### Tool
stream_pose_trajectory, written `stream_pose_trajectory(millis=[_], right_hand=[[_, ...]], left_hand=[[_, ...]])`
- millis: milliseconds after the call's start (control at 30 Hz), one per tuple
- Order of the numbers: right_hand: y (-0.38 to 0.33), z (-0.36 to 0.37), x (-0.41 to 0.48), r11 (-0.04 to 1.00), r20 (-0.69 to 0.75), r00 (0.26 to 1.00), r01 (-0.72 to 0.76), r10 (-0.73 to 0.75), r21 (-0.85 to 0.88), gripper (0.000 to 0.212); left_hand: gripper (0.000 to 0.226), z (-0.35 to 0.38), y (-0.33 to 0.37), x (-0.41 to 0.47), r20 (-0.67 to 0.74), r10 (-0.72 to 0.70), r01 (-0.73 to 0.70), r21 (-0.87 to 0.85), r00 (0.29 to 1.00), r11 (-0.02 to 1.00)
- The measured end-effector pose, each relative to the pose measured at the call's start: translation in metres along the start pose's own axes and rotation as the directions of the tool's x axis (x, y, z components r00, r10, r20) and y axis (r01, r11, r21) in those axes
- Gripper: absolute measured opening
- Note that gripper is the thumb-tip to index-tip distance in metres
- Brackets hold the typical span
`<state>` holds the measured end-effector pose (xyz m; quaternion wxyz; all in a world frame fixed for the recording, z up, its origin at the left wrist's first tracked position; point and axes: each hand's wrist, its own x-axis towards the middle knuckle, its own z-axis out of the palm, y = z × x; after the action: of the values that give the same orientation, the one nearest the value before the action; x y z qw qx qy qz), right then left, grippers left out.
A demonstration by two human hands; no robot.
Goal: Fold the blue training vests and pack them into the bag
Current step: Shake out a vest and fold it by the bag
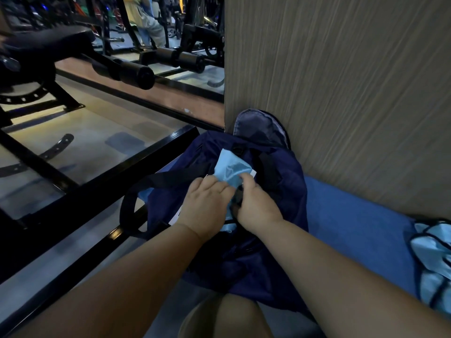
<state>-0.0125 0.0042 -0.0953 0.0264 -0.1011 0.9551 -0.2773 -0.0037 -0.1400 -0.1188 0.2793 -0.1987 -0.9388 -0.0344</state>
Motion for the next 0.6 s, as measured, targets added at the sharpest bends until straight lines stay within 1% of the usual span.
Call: stream_pose_trajectory(millis=[67,100,133,200,233,267,333,433,500,600], right_hand=[[0.007,-0.002,-0.002,0.990,-0.082,0.996,0.031,-0.043,-0.140,0.059],[0.011,-0.003,-0.003,0.975,-0.102,0.992,0.054,-0.078,-0.216,0.051],[0.014,-0.005,-0.004,0.957,-0.099,0.990,0.071,-0.103,-0.282,0.044],[0.020,-0.007,-0.006,0.933,-0.055,0.992,0.086,-0.111,-0.349,0.037],[0.022,-0.008,-0.007,0.929,-0.035,0.993,0.090,-0.109,-0.358,0.037],[0.025,-0.009,-0.007,0.927,-0.020,0.994,0.095,-0.110,-0.363,0.037],[0.029,-0.011,-0.007,0.926,-0.018,0.992,0.107,-0.122,-0.362,0.040],[0.036,-0.018,-0.009,0.936,-0.052,0.990,0.103,-0.128,-0.336,0.041],[0.044,-0.024,-0.011,0.950,-0.093,0.989,0.080,-0.113,-0.302,0.035],[0.061,-0.033,-0.015,0.980,-0.214,0.976,0.007,-0.051,-0.198,0.023]], left_hand=[[0.038,-0.002,0.008,0.004,0.000,0.056,-0.055,-0.142,0.998,0.988],[0.045,-0.001,0.010,0.007,0.032,0.079,-0.071,-0.208,0.996,0.975],[0.050,0.001,0.010,0.008,0.086,0.077,-0.052,-0.257,0.993,0.965],[0.052,0.006,0.009,0.006,0.230,-0.029,0.098,-0.294,0.973,0.951],[0.052,0.009,0.006,0.004,0.310,-0.085,0.181,-0.294,0.947,0.938],[0.055,0.014,0.003,0.002,0.372,-0.111,0.232,-0.298,0.922,0.926],[0.061,0.018,0.001,0.001,0.444,-0.131,0.282,-0.294,0.886,0.913],[0.064,0.020,0.003,0.005,0.522,-0.131,0.315,-0.281,0.843,0.907],[0.065,0.018,0.004,0.007,0.556,-0.134,0.322,-0.256,0.820,0.911],[0.064,0.016,0.005,0.009,0.589,-0.122,0.298,-0.212,0.799,0.930]])
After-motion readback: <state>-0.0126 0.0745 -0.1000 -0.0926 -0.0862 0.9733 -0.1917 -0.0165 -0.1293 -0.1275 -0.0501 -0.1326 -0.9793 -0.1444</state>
